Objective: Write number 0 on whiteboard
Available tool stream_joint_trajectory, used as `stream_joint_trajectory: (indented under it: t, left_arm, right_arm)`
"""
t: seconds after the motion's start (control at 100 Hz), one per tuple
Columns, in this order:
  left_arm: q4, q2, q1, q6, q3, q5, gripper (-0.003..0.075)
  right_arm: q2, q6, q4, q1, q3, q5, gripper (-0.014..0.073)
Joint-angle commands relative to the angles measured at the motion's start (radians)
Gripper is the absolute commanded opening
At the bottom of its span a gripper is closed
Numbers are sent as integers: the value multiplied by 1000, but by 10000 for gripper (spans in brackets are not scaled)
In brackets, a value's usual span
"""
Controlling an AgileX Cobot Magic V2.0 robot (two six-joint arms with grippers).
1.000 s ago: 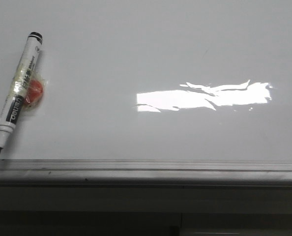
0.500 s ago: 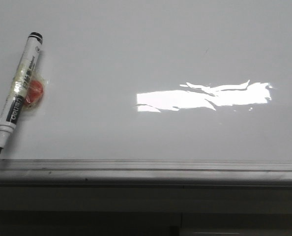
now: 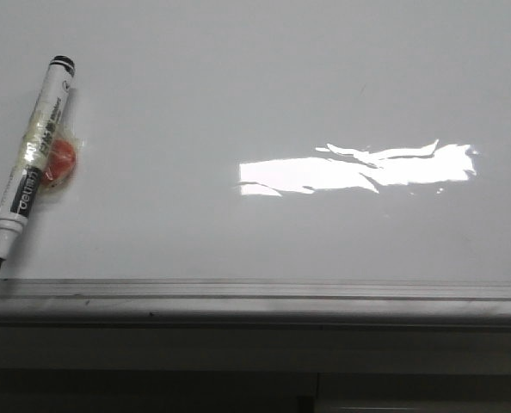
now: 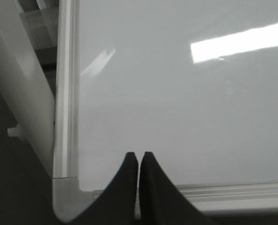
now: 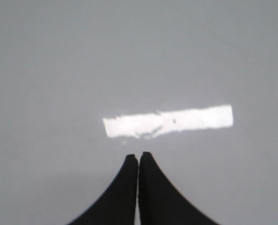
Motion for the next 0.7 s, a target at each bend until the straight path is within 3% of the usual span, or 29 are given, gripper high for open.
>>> stream_joint_trajectory:
  t: [0.0,0.24,0.47,0.69]
  left_arm:
    - [67,-29,-4,11,32,-82,-20]
    - [86,-29,-4,13,32,-121,-20]
    - [62,-29,-4,13,32,-592,-20]
    - [62,-29,-4,13,32,-832,-20]
  right_arm:
    - [-20,-4,-16,-6,12,-167,-50]
    - [-20,-4,-16,-6,12,-174,-50]
    - [-20,-4,-16,-6,12,-170,-50]
    - [-20,1,-7,-6,12,-179,-50]
